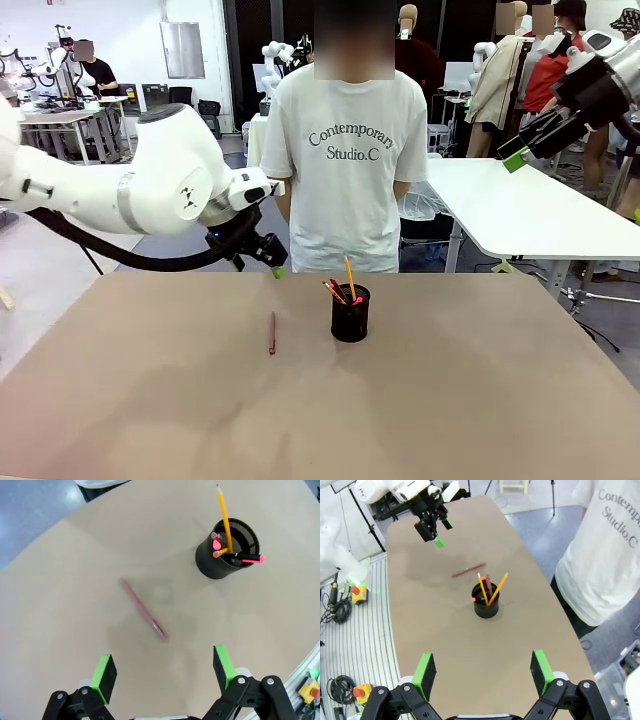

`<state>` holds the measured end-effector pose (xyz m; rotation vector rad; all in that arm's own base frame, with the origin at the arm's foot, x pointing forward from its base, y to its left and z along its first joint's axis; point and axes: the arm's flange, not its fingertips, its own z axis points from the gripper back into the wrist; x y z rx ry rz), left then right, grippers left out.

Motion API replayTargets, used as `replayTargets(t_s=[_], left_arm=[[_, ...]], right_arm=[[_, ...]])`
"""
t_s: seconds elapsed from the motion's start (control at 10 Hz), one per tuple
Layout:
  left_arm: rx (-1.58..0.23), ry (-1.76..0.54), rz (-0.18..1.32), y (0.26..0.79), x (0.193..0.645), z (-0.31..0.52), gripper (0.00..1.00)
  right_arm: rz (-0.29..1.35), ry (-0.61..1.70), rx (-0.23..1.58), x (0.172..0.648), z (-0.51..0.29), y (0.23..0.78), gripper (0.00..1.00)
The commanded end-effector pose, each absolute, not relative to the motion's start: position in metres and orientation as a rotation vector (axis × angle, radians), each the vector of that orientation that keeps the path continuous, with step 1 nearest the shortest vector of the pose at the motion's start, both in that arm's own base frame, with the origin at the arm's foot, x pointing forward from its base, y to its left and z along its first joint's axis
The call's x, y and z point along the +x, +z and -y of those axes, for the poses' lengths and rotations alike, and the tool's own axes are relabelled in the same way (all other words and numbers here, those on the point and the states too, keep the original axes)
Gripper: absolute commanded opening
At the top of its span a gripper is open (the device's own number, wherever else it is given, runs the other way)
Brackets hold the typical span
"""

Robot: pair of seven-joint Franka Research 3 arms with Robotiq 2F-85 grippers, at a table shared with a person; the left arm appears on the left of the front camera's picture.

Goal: Place the pens into the pen holder.
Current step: Pick up a writing instrument from the table and place it into the Pen holder.

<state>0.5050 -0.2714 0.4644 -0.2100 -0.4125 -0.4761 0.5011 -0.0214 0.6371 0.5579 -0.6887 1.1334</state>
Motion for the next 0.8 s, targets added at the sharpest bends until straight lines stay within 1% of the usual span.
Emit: replayTargets(t_s=[0.0, 0.3, 0.4, 0.5, 0.6, 0.7], left_arm=[[-0.195, -0.485, 0.423, 0.468, 0.498, 0.264, 1.0], [-0.195, -0.485, 0.423, 0.468, 0.498, 0.264, 1.0], [-0.208, -0.479, 0.416, 0.465, 0.505, 0.271, 1.0], [-0.05, -0.383, 0.327, 0.45, 0.507, 0.288, 1.0], [0.033, -0.397, 0.32, 0.446, 0.514, 0.299, 1.0], [0.072, -0.421, 0.293, 0.444, 0.524, 0.305, 1.0]], right_arm=[[0.689, 1.134, 0.559, 0.499, 0.021, 0.638, 1.0], [0.689, 1.134, 0.559, 0.499, 0.021, 0.638, 1.0], [0.689, 1.134, 0.559, 0.499, 0.021, 0.638, 1.0], [0.689, 1.134, 0.559, 0.499, 0.021, 0.638, 1.0], [0.689, 1.134, 0.559, 0.499, 0.021, 0.638, 1.0], [0.689, 1.134, 0.559, 0.499, 0.021, 0.638, 1.0]])
